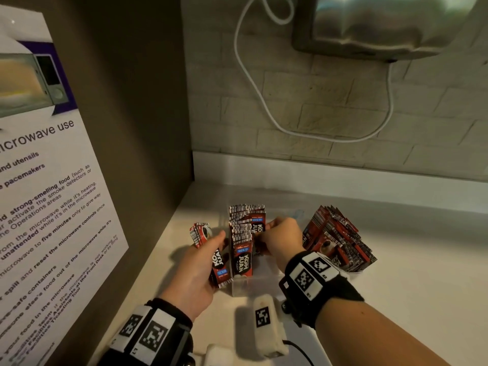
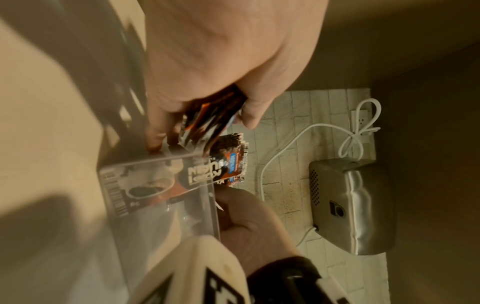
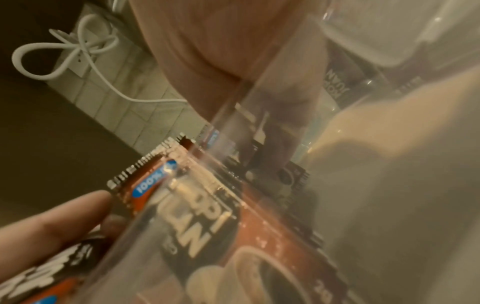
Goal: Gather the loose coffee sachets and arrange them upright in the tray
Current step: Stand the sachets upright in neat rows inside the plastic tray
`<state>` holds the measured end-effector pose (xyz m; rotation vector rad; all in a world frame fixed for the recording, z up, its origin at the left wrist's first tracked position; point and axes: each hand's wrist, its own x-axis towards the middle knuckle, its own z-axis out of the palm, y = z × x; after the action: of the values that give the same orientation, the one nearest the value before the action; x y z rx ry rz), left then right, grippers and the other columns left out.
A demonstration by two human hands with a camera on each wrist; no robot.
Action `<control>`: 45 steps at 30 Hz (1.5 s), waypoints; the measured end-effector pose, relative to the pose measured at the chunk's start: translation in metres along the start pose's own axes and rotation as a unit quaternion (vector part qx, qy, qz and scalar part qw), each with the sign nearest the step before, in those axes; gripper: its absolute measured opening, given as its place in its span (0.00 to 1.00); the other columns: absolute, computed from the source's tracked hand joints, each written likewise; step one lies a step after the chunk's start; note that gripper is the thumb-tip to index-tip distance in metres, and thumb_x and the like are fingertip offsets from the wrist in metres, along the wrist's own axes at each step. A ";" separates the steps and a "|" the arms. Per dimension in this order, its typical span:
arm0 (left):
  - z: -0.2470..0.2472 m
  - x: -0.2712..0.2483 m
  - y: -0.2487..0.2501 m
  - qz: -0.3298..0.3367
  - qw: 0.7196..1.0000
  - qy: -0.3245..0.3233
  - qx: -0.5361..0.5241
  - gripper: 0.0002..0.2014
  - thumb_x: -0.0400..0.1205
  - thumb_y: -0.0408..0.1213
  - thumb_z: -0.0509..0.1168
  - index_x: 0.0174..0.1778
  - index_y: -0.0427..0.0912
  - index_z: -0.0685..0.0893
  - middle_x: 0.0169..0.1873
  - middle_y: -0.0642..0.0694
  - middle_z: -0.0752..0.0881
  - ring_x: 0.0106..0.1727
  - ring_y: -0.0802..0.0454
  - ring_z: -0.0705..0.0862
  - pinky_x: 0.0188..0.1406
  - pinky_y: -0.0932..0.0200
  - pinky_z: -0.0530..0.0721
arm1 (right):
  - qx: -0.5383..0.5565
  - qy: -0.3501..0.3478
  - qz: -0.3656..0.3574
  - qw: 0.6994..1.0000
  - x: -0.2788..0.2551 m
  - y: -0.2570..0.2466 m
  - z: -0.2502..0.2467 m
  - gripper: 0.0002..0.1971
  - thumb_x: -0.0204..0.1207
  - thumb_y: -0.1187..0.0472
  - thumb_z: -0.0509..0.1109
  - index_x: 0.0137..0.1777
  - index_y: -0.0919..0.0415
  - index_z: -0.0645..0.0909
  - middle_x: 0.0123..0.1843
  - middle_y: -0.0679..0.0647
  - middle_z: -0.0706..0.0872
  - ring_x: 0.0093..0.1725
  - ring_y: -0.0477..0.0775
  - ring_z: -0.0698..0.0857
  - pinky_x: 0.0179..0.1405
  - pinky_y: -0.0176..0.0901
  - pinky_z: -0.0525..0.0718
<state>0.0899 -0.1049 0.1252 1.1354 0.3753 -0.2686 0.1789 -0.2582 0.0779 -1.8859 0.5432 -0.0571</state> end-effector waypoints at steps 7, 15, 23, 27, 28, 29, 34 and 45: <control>-0.001 0.001 -0.001 -0.001 1.000 0.001 0.005 0.15 0.82 0.41 0.66 0.59 0.34 0.84 0.44 0.36 0.92 0.44 0.40 0.91 0.41 0.49 0.86 | 0.005 0.026 -0.030 0.999 -0.006 -0.001 0.001 0.13 0.68 0.71 0.74 0.30 0.56 0.75 0.37 0.58 0.88 0.40 0.59 0.89 0.43 0.60 0.90; -0.002 0.004 -0.001 0.005 1.000 -0.005 0.012 0.13 0.83 0.40 0.66 0.57 0.34 0.84 0.43 0.36 0.92 0.43 0.40 0.90 0.42 0.48 0.86 | -0.002 0.022 -0.023 0.999 -0.008 -0.001 0.001 0.11 0.67 0.68 0.75 0.33 0.55 0.76 0.39 0.57 0.87 0.41 0.60 0.89 0.44 0.61 0.90; -0.010 0.019 -0.003 0.034 0.998 0.061 -0.002 0.13 0.80 0.44 0.69 0.53 0.38 0.86 0.46 0.41 0.89 0.46 0.45 0.86 0.41 0.51 0.80 | 0.007 0.014 -0.021 1.000 -0.003 0.003 0.000 0.10 0.64 0.66 0.74 0.35 0.53 0.75 0.41 0.58 0.87 0.41 0.62 0.89 0.45 0.64 0.89; -0.013 0.022 0.007 0.075 0.993 0.089 -0.033 0.06 0.81 0.40 0.66 0.41 0.42 0.79 0.30 0.48 0.80 0.32 0.53 0.78 0.38 0.52 0.78 | 0.020 0.023 -0.030 0.999 -0.016 -0.006 -0.008 0.15 0.66 0.71 0.77 0.37 0.56 0.72 0.44 0.61 0.86 0.44 0.65 0.88 0.44 0.59 0.89; -0.014 0.022 0.009 0.087 0.991 0.090 -0.041 0.05 0.80 0.40 0.65 0.42 0.42 0.79 0.29 0.48 0.78 0.31 0.53 0.77 0.36 0.52 0.78 | 0.034 0.028 -0.035 0.998 -0.019 -0.008 -0.012 0.16 0.66 0.72 0.77 0.38 0.57 0.72 0.45 0.62 0.86 0.45 0.64 0.88 0.44 0.56 0.88; -0.014 0.022 0.012 0.101 0.990 0.085 -0.048 0.05 0.80 0.39 0.65 0.45 0.41 0.81 0.29 0.48 0.79 0.30 0.53 0.78 0.35 0.53 0.79 | 0.054 0.038 -0.046 0.997 -0.024 -0.013 -0.017 0.16 0.67 0.71 0.77 0.39 0.57 0.72 0.46 0.61 0.85 0.45 0.63 0.87 0.44 0.56 0.87; -0.004 0.007 0.018 0.167 0.985 0.009 -0.040 0.06 0.79 0.35 0.70 0.51 0.41 0.86 0.34 0.46 0.89 0.32 0.51 0.89 0.30 0.57 0.85 | 0.133 -0.027 -0.127 0.983 -0.062 -0.044 -0.045 0.07 0.73 0.64 0.76 0.42 0.63 0.78 0.38 0.57 0.82 0.30 0.52 0.78 0.28 0.46 0.78; 0.025 -0.007 0.010 0.173 0.981 -0.078 0.029 0.12 0.69 0.43 0.73 0.45 0.40 0.88 0.41 0.37 0.92 0.39 0.40 0.91 0.43 0.48 0.89 | 0.187 -0.199 -0.119 0.955 -0.101 -0.050 -0.060 0.04 0.71 0.75 0.73 0.42 0.71 0.80 0.28 0.59 0.81 0.19 0.49 0.76 0.16 0.36 0.74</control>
<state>0.0911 -0.1231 0.1461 1.2074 0.0281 -0.0614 0.0882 -0.2575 0.1678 -1.5250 0.0201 0.0594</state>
